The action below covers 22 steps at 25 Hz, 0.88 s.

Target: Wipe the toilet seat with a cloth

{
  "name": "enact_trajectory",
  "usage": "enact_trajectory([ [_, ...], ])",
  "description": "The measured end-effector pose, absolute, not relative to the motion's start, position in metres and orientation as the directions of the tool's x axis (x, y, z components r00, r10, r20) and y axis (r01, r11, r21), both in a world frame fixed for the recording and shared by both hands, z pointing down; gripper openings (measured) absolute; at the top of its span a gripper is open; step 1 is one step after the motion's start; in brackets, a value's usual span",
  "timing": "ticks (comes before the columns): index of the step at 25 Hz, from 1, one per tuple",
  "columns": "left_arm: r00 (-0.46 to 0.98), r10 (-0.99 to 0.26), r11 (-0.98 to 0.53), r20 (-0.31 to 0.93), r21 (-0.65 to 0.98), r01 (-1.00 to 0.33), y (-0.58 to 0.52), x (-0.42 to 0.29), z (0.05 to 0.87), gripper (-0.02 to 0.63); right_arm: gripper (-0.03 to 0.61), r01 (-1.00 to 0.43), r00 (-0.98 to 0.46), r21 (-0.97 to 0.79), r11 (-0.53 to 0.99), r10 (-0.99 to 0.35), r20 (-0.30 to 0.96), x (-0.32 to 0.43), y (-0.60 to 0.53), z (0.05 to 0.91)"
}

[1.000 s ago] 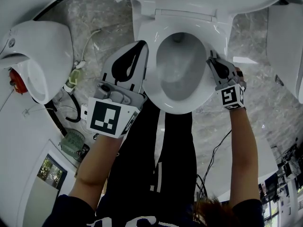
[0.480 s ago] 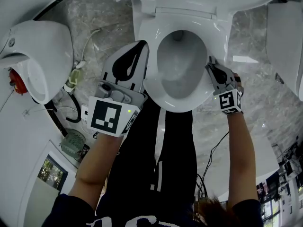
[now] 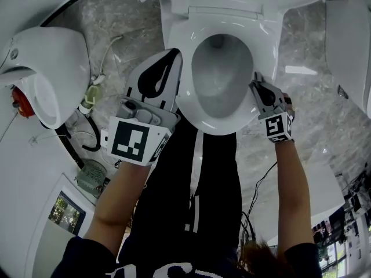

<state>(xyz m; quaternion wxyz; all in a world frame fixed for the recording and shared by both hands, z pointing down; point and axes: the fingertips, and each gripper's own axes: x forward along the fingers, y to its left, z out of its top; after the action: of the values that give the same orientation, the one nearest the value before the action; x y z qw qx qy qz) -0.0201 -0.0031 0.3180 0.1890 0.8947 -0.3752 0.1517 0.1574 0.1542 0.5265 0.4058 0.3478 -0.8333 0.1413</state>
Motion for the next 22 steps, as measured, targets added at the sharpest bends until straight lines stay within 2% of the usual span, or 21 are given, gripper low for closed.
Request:
enact_trajectory([
  [22,0.68,-0.603,-0.654,0.417,0.229,-0.721,0.006,-0.022,0.321,0.011,0.028,-0.785,-0.385,-0.016,0.619,-0.467,0.796,0.136,0.202,0.527],
])
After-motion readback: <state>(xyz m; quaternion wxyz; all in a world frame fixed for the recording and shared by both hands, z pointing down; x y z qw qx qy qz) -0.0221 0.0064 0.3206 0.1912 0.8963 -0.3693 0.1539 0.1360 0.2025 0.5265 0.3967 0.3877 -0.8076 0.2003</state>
